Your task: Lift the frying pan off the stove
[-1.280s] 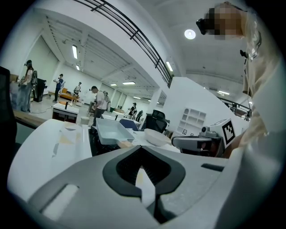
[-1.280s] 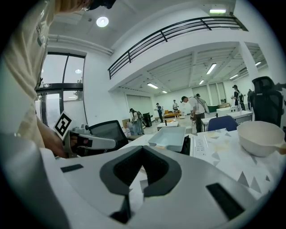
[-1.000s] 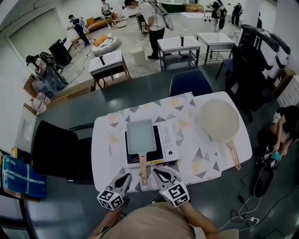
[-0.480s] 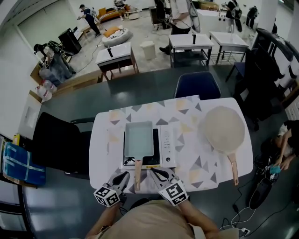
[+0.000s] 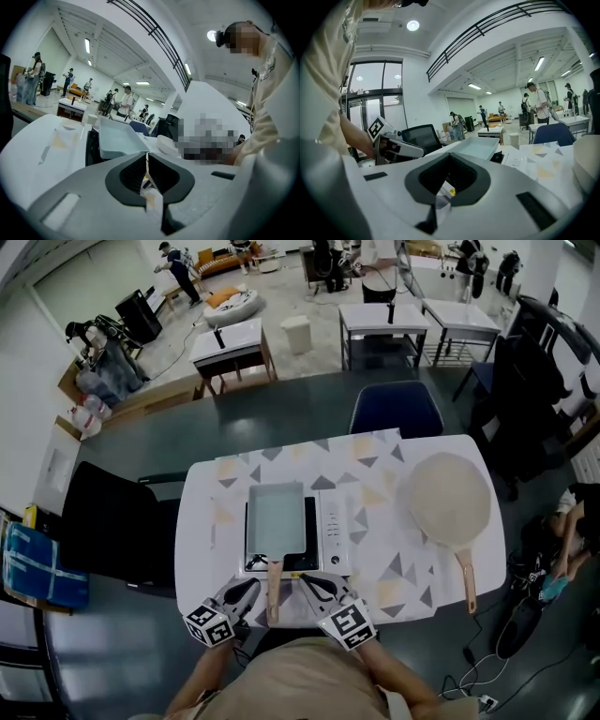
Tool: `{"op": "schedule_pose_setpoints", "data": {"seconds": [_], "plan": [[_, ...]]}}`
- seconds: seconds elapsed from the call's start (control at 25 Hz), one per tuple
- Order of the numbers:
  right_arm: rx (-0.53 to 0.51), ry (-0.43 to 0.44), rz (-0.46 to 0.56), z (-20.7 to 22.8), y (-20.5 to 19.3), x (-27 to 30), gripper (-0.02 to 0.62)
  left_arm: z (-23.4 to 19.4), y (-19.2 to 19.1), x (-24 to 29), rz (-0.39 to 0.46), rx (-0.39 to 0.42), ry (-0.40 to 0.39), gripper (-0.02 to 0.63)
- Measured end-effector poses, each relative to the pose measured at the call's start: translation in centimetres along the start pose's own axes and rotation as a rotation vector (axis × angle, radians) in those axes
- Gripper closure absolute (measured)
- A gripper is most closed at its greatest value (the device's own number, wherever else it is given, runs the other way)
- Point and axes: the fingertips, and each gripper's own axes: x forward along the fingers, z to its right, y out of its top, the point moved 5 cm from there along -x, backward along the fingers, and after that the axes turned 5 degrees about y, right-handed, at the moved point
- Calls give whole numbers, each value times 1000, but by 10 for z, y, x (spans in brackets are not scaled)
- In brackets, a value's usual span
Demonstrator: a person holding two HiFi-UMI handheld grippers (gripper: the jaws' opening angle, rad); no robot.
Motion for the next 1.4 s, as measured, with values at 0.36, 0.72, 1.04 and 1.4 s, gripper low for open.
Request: {"op": "schedule_pose_setpoints", "data": {"seconds": [0.36, 0.72, 1.04, 1.4], "plan": [[-11, -91, 11, -8, 13, 2, 592, -16, -2, 7, -85, -102, -139, 578], [-21, -173, -4, -17, 17, 6, 592, -17, -4, 15, -184, -126, -283, 511], [-7, -227, -5, -11, 19, 11, 592, -23, -19, 22, -265, -300, -367, 505], [0, -278, -26, -10, 13, 9, 592, -28, -33, 36, -350, -586, -492, 476]]}}
